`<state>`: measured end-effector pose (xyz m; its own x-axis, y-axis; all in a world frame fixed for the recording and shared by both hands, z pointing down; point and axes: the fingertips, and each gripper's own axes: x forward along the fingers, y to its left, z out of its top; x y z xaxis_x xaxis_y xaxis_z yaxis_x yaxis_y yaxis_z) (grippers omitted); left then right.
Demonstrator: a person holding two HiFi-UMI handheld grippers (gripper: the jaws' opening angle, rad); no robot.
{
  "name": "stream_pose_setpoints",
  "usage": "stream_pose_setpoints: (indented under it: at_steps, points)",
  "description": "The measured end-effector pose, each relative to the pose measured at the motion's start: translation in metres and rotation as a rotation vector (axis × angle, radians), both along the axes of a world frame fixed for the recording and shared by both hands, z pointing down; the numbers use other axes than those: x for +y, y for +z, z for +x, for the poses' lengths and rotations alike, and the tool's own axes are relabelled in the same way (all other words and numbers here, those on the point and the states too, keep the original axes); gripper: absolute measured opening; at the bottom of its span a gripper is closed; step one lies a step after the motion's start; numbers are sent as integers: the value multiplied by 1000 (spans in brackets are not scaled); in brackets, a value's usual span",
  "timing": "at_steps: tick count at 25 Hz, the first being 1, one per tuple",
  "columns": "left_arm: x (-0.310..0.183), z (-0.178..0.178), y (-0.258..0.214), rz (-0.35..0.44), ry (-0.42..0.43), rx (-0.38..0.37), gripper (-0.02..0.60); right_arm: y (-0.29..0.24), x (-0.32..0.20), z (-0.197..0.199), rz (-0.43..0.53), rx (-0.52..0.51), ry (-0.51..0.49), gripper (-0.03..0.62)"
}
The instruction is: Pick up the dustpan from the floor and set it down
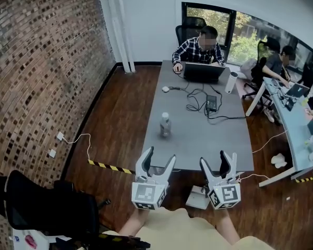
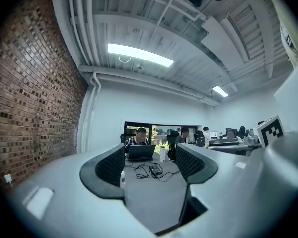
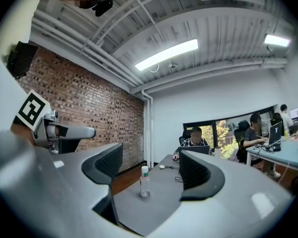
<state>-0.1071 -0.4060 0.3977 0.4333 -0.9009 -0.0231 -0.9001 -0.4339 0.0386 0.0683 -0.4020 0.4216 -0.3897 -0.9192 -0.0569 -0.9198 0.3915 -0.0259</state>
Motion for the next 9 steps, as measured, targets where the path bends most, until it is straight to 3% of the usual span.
stream_pose_setpoints:
  at_steps: [9]
  points:
    - [1,-23,10,-21,-10,24,314,9,3,-19,-18,23,-7,345]
